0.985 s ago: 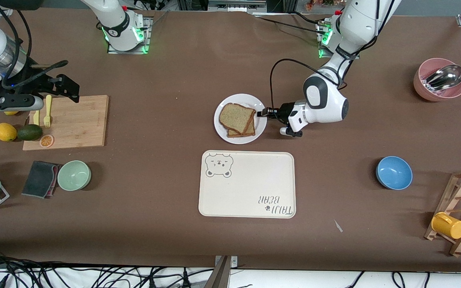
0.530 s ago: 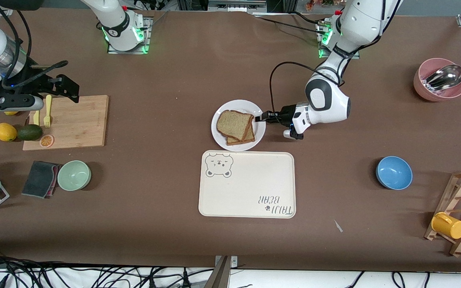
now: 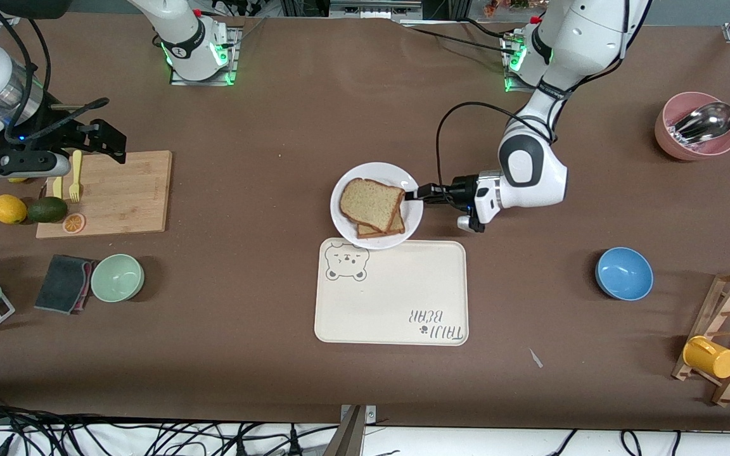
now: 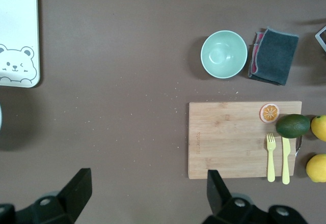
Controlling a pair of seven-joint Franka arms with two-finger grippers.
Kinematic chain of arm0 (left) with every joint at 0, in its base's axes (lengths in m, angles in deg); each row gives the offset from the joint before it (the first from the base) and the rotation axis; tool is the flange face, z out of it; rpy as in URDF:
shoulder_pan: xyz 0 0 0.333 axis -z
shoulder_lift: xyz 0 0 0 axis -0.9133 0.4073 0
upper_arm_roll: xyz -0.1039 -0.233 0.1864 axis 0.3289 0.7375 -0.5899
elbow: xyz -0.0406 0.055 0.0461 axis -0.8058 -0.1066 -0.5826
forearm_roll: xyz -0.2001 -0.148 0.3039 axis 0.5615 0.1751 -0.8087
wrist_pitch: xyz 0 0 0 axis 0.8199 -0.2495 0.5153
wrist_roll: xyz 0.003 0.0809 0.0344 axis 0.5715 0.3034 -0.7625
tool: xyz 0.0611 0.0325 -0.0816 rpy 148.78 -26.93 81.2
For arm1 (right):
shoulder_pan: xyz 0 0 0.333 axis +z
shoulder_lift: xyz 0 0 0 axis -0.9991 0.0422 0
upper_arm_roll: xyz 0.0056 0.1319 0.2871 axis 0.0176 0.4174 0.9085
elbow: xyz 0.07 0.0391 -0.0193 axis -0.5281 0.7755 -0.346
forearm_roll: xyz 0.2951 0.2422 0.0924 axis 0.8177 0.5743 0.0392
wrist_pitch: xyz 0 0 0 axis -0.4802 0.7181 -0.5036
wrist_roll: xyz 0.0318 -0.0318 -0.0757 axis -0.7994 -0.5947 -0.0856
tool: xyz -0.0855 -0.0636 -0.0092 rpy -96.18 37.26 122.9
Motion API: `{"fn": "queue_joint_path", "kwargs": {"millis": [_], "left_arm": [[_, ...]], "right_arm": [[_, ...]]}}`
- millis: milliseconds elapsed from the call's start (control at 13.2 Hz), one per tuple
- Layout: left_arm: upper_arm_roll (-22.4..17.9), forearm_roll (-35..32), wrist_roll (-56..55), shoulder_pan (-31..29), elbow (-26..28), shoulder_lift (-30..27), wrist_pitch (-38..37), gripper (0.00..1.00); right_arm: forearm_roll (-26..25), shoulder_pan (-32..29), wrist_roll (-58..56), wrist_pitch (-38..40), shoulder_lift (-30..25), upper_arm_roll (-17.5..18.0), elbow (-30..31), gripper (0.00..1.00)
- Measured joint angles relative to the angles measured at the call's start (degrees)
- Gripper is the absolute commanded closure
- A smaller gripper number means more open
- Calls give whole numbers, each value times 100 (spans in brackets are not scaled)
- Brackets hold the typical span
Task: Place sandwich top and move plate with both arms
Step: 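Slide the white plate with the left gripper onto the bear tray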
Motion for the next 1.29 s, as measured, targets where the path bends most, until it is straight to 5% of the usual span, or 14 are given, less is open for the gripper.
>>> {"fn": "queue_joint_path", "kwargs": {"millis": [909, 1288], "left_arm": [[-566, 192, -669, -26, -1730, 1142, 7, 100], [-683, 451, -981, 210, -2336, 1652, 325, 100]], "right_arm": [[-64, -10, 32, 24, 1, -91, -27, 0], [125, -32, 115, 67, 18, -392, -27, 0]]}}
